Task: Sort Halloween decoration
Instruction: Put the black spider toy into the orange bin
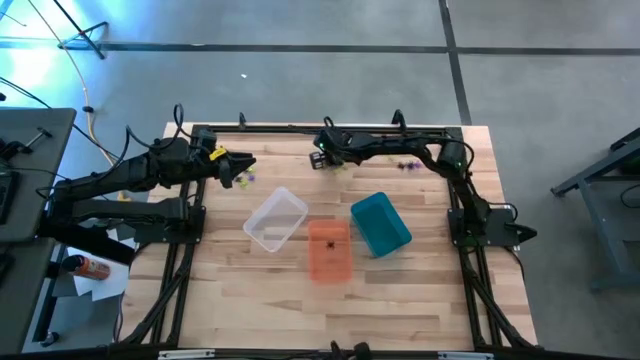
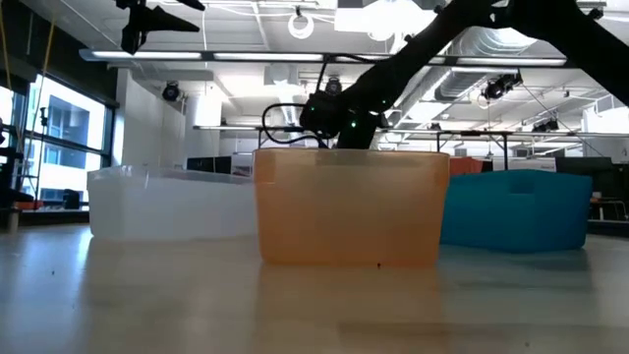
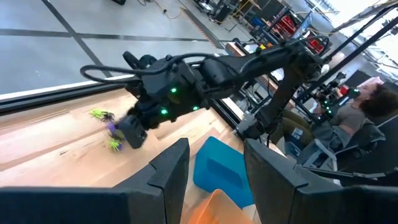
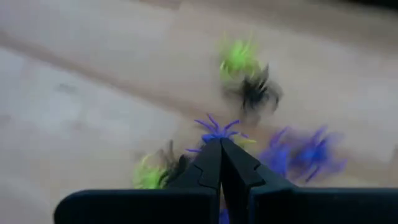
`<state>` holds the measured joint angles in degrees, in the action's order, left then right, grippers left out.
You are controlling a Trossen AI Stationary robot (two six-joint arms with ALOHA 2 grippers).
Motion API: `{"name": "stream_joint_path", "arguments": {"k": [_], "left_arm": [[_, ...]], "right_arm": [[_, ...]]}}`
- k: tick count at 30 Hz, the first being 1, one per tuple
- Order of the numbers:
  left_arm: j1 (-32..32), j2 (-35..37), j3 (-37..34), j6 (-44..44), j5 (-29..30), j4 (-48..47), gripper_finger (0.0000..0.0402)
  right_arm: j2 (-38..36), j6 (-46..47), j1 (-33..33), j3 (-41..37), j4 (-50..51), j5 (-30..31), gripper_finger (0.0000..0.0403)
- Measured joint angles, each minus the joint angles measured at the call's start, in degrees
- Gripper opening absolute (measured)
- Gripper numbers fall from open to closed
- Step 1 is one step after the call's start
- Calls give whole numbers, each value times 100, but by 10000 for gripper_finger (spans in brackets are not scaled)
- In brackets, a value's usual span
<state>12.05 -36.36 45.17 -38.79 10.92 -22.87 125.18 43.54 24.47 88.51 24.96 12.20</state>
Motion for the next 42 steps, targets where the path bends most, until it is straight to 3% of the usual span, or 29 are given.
{"name": "stream_joint_path", "arguments": {"k": [4, 12, 21, 27, 30, 34, 38, 42], "left_arm": [[1, 1, 0, 49, -13, -8, 142], [1, -2, 0, 48, -24, -9, 142], [1, 1, 0, 45, -27, -6, 142], [1, -1, 0, 42, -28, -4, 142], [1, 1, 0, 42, -30, -4, 142], [1, 1, 0, 42, -31, -2, 142], [-2, 1, 2, 38, -101, 0, 142], [-4, -2, 2, 39, -208, -2, 142]], "right_arm": [[0, 263, -25, 2, 315, -435, 0], [-8, 314, -369, 69, 420, -695, 0], [11, -136, -409, 1219, 959, -680, 0], [38, -75, -378, 1373, 978, -827, 3], [198, -13, -374, 1377, 935, -830, 26], [458, 42, -411, 1375, 816, -1028, 88], [551, 147, -426, 1372, 888, -773, 151], [544, 145, -411, 1385, 848, -673, 180]]}}
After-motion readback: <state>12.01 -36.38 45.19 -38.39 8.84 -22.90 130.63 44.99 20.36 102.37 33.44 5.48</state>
